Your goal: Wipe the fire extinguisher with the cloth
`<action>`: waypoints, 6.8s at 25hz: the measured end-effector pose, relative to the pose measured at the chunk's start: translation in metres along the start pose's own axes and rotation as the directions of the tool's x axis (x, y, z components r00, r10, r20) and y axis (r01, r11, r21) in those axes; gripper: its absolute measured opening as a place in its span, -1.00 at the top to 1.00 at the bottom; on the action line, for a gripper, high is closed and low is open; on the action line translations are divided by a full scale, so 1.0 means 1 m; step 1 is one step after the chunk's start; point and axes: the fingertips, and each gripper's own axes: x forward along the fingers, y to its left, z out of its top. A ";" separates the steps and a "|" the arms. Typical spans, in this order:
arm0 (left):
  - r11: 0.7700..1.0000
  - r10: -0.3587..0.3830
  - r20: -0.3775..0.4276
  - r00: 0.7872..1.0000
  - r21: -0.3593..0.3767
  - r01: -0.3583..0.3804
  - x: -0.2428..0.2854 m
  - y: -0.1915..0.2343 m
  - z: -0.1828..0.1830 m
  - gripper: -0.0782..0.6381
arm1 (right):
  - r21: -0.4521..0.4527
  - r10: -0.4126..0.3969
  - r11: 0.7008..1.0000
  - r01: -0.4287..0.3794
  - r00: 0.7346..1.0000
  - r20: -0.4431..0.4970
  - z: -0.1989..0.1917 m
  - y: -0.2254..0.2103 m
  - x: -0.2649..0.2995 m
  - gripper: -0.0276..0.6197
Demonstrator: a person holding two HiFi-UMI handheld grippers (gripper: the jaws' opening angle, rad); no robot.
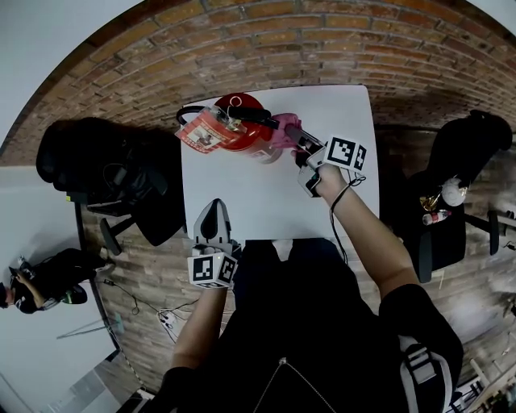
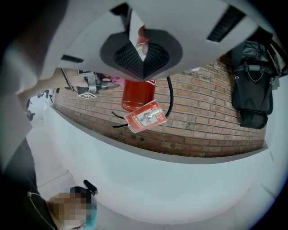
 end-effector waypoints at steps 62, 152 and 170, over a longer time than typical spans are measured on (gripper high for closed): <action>0.998 0.016 -0.150 0.989 0.065 -0.006 0.010 -0.003 -0.040 0.71 | -0.036 -0.360 0.933 0.358 0.921 -0.149 -0.067 -0.240 0.037 0.60; 1.000 -0.003 -0.140 0.990 0.009 0.004 0.032 -0.007 -0.047 0.71 | -0.184 -0.074 0.983 -0.012 0.889 -0.451 0.014 -0.071 0.067 0.60; 1.000 0.025 -0.158 0.987 0.009 -0.024 0.027 0.010 -0.052 0.71 | -0.187 -0.171 0.978 0.093 0.870 -0.462 -0.007 -0.145 0.078 0.60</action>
